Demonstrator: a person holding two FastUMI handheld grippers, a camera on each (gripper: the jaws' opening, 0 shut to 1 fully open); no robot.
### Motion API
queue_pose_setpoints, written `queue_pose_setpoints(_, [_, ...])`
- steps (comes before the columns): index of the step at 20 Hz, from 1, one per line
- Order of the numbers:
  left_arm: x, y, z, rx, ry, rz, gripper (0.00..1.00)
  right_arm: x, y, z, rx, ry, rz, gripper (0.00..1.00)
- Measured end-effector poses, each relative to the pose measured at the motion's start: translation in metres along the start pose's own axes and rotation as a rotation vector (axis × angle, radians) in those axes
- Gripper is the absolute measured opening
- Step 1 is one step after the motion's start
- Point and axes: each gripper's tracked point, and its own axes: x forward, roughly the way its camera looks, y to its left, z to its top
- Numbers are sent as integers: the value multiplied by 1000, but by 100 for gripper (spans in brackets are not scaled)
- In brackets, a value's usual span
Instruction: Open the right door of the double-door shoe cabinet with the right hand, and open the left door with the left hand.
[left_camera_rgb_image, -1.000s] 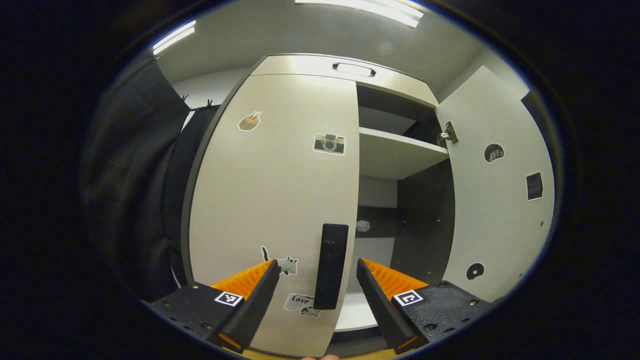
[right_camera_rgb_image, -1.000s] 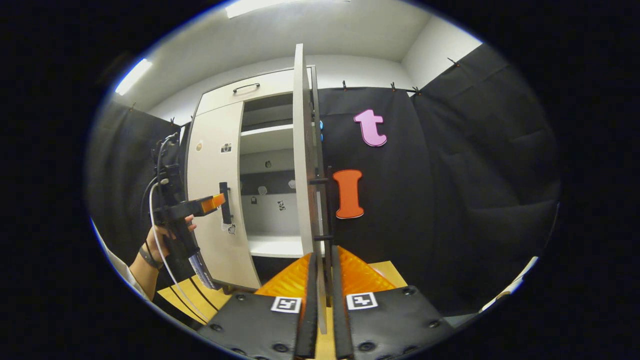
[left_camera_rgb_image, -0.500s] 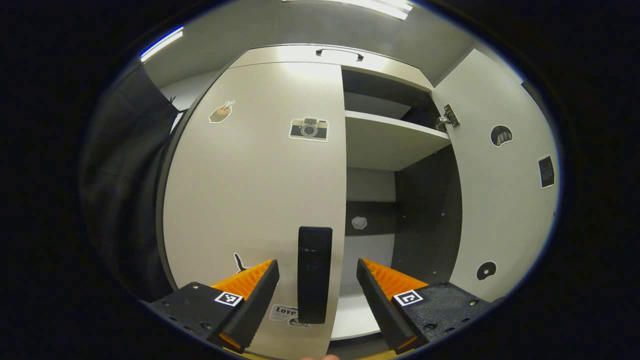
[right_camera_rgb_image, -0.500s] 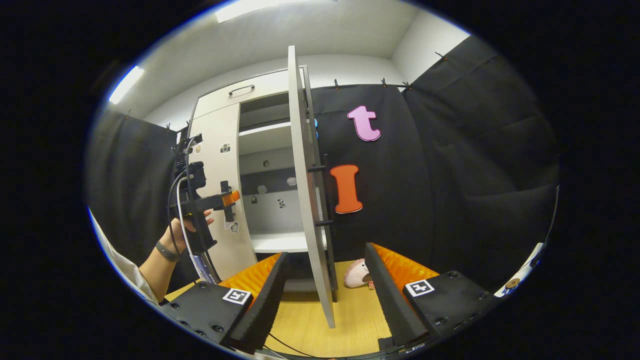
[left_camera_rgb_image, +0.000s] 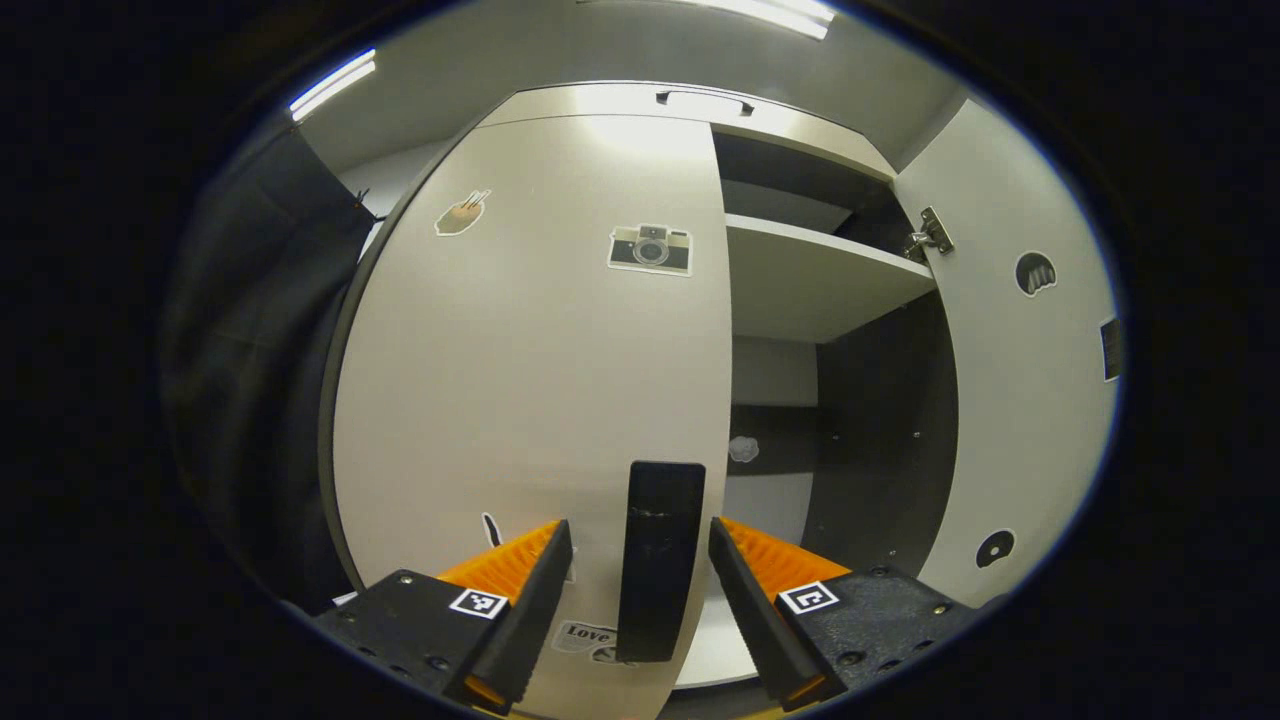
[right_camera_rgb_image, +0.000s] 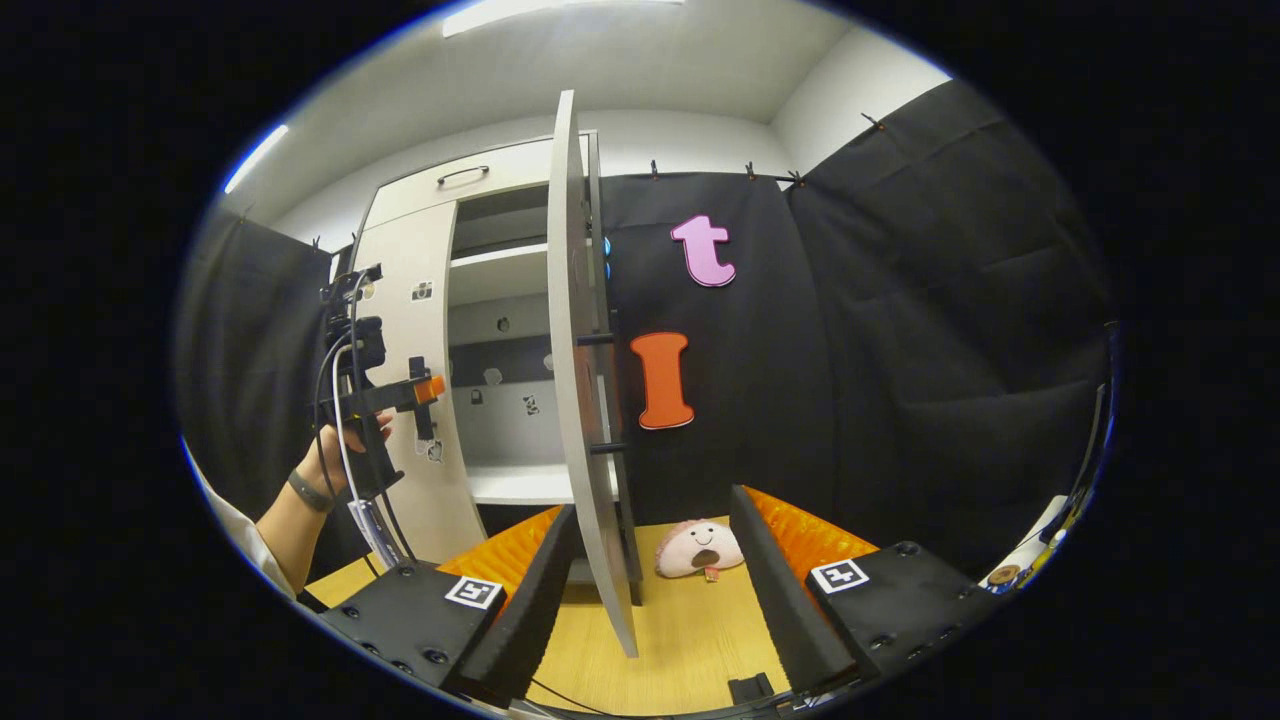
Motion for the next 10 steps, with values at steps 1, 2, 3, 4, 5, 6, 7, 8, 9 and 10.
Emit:
queue_pose_setpoints(1, [-2,-2,0,-15,-4,-17,78,0,0,0,-1,1,-1,96])
queue_pose_setpoints(2, [-1,-18,1,-54,-8,-94,64,0,0,-1,-1,3,-1,96])
queue_pose_setpoints(3, [-3,-18,-2,-61,1,-88,54,-2,0,-1,-1,5,-3,96])
queue_pose_setpoints(4, [-5,-17,-2,-36,4,-101,31,-3,0,-2,-2,6,-8,96])
queue_pose_setpoints(5, [-1,-16,-2,-5,5,-113,30,-4,-1,-2,-5,7,-14,96])
queue_pose_setpoints(6, [-1,-18,-2,19,8,-129,29,-5,-2,-3,-12,11,-20,97])
queue_pose_setpoints(7, [-5,-18,-2,26,26,-143,28,-6,-5,-3,-21,16,-31,96])
queue_pose_setpoints(8, [-9,-17,-3,26,51,-162,28,-7,-7,-3,-31,16,-41,97])
queue_pose_setpoints(9, [-13,-16,-3,20,70,-180,27,-6,-9,-3,-39,14,-41,97])
queue_pose_setpoints(10, [-17,-15,-3,16,80,-195,27,-4,-9,-2,-44,13,-41,96])
